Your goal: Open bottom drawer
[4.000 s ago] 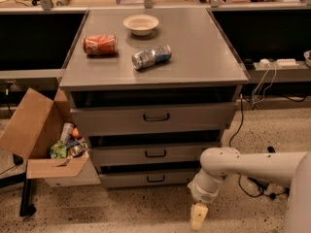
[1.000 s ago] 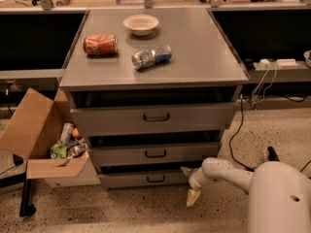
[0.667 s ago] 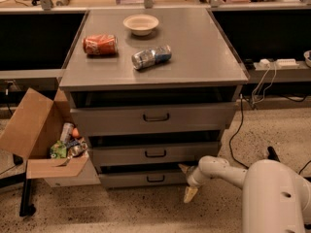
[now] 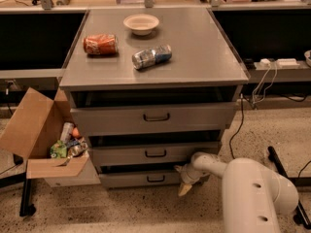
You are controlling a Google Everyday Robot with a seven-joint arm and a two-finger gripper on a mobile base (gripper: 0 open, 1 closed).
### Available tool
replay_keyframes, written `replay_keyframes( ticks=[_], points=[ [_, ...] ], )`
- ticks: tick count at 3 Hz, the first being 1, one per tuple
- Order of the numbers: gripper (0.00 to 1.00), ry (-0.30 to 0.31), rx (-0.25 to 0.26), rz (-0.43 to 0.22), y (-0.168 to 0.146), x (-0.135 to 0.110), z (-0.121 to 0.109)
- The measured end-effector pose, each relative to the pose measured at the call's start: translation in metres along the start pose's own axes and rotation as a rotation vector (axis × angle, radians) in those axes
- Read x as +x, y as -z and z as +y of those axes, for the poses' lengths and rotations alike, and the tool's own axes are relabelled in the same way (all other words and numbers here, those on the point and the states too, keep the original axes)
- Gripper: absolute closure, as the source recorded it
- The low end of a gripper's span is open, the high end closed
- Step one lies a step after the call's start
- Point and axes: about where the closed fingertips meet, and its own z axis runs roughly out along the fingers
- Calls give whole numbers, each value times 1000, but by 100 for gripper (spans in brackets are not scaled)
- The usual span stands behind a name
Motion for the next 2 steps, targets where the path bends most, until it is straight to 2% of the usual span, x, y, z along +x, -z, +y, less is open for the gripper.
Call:
replay_keyframes(
  ticks=[1, 2],
  points=[
    [44, 15, -1, 13, -1, -2, 7],
    [67, 39, 67, 75, 29, 0, -2]
  ],
)
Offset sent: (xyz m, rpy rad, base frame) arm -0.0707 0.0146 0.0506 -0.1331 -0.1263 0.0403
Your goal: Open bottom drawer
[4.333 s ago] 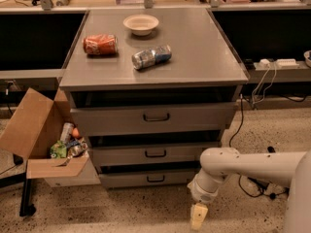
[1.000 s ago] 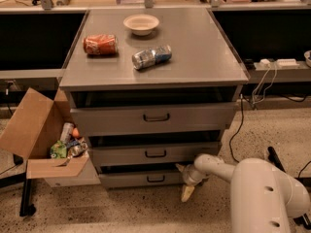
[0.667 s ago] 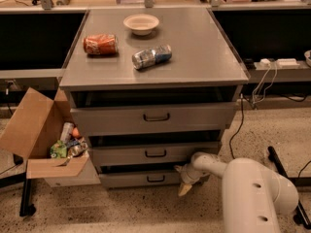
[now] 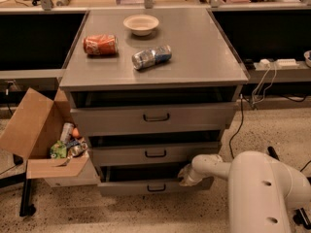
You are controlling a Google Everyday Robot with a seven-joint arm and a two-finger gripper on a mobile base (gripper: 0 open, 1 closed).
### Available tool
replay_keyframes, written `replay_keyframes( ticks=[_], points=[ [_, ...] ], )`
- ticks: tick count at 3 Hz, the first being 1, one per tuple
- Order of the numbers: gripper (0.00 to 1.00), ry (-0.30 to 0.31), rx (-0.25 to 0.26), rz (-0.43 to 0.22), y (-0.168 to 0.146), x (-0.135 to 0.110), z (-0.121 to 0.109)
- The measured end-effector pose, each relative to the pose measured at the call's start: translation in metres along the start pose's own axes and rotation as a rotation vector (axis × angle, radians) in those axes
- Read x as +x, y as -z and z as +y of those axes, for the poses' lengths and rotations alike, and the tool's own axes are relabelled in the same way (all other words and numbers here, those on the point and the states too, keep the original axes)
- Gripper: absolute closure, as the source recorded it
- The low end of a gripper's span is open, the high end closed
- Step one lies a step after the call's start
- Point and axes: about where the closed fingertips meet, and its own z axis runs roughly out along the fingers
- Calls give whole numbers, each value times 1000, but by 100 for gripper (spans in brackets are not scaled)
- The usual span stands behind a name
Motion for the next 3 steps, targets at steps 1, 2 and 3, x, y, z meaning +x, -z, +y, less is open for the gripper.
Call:
replay_keyframes(
  ticks=[1, 2, 3],
  points=[
    [91, 21, 26, 17, 18, -14, 21],
    [100, 36, 1, 9, 23, -28, 52],
    [84, 39, -14, 4, 22, -32, 63]
  ],
)
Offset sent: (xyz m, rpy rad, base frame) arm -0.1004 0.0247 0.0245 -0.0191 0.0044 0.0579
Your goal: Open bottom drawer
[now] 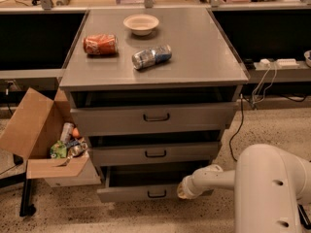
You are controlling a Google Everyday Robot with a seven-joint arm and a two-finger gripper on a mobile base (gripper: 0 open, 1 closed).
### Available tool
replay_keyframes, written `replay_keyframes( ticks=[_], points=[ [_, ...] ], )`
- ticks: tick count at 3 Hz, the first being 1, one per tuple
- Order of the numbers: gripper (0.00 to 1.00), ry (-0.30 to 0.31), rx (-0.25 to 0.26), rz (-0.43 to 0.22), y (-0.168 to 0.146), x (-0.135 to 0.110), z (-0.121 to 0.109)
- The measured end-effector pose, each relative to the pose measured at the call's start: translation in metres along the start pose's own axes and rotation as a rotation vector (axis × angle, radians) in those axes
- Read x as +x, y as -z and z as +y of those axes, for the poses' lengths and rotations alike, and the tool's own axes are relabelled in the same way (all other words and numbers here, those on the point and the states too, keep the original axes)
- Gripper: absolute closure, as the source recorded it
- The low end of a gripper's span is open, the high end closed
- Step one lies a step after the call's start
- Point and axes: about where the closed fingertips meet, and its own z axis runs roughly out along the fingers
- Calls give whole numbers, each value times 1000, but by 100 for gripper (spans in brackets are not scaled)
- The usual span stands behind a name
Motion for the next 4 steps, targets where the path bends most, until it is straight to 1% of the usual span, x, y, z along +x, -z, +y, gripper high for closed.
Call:
replay_keyframes(
  ticks=[2, 3, 4],
  points=[
    [37, 0, 0, 0, 0, 0, 0],
    [15, 0, 0, 0, 0, 0, 0],
    [0, 8, 0, -9, 13, -10, -5]
  ],
)
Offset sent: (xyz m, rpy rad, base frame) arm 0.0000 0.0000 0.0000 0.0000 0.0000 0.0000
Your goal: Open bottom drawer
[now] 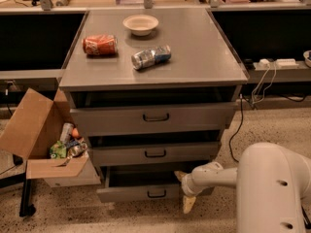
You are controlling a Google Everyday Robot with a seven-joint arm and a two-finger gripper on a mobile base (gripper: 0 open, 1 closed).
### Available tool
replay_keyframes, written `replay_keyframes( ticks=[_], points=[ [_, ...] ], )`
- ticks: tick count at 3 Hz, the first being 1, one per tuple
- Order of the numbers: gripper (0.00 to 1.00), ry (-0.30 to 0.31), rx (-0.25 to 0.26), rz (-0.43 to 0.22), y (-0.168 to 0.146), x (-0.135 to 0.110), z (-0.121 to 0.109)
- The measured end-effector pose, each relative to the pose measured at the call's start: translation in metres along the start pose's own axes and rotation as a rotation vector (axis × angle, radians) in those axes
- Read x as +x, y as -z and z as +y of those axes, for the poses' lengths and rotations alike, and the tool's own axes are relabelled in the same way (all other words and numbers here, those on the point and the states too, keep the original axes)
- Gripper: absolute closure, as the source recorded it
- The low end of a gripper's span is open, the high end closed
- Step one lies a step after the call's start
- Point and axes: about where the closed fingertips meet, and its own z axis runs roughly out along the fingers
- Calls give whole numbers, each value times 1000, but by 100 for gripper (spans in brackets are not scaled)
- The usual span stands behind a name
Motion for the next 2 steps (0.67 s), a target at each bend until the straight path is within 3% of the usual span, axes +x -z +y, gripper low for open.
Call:
replay_keyframes(
  ticks=[1, 2],
  points=[
    [0, -12, -39, 8, -4, 0, -6],
    [0, -32, -126, 8, -29, 5, -2]
  ],
)
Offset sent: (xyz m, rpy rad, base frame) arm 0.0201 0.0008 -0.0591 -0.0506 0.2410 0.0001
